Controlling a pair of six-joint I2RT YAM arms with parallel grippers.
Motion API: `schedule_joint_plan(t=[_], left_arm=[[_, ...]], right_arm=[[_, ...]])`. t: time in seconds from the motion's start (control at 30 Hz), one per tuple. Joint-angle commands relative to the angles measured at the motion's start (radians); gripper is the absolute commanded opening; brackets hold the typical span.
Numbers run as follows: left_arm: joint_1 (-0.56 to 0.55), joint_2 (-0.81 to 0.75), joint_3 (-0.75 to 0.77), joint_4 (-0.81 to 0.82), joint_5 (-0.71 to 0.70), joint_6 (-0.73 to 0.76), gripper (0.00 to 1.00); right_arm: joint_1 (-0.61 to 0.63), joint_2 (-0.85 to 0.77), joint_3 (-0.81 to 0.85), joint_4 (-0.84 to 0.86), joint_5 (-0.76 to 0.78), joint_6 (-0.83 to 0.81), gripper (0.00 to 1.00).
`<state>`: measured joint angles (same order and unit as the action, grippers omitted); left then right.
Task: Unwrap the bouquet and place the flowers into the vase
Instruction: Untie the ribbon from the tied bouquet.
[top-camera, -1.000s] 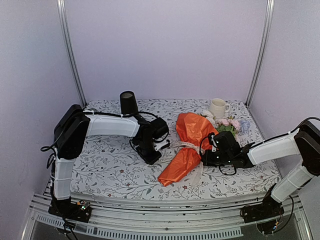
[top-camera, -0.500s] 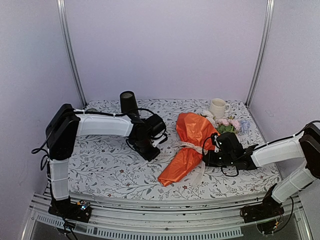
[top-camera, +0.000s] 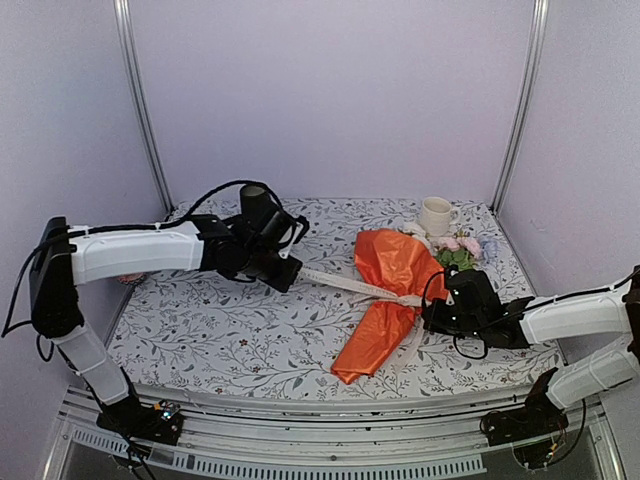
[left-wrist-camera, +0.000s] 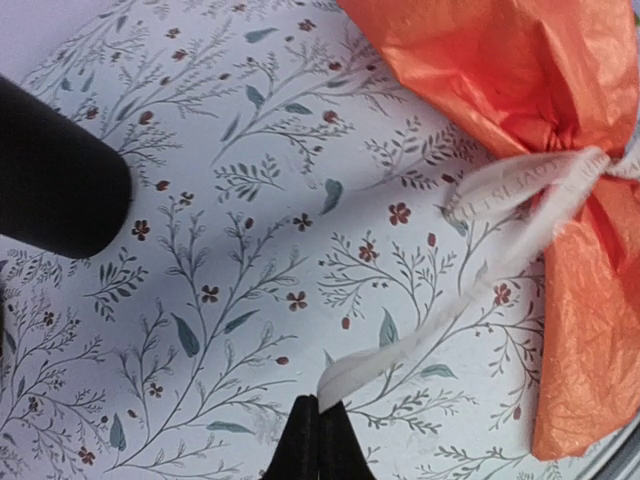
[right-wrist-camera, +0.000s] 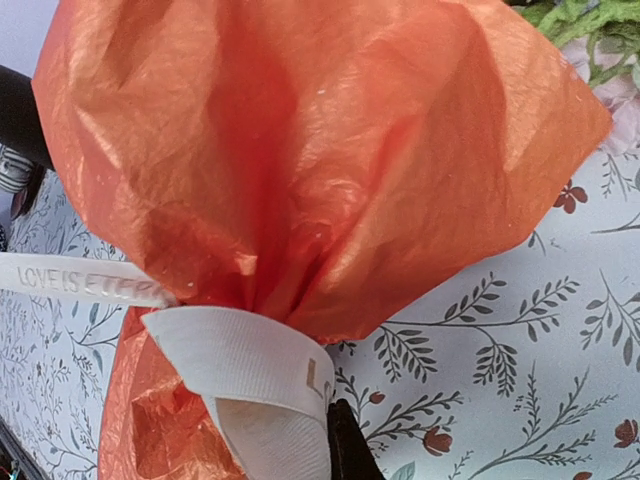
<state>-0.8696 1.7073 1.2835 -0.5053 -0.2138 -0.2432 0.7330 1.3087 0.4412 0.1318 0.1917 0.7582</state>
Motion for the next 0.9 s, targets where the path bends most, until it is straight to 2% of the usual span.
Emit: schedule_joint_plan(t=[0.0,0.23,0.6,0.7,0.87], left_arm=[[0.051,-0.113,-0.091,0.110,-0.066,-0.079,0.00],[0.080,-0.229,-0.214,0.215,-0.023,-0.099,0.00],[0.110,-0.245,-0.350,0.421,0.037,-0.063,0.00],[0.114,-0.230,-0.377,0.501,0.079,-0.033,0.00],[0.114,-0.176,-0.373,0.576,0.170,0.010,0.00]], right_arm=[[0.005,-0.042,-0.017,-0.029,0.083,0.051,0.04],[0.006,-0.056,-0.014,-0.068,0.118,0.070,0.05],[0.003,-0.101,0.006,-0.154,0.182,0.085,0.06],[0.003,-0.093,0.025,-0.142,0.148,0.050,0.07],[0.004,-0.032,0.069,-0.078,-0.027,-0.079,0.10]])
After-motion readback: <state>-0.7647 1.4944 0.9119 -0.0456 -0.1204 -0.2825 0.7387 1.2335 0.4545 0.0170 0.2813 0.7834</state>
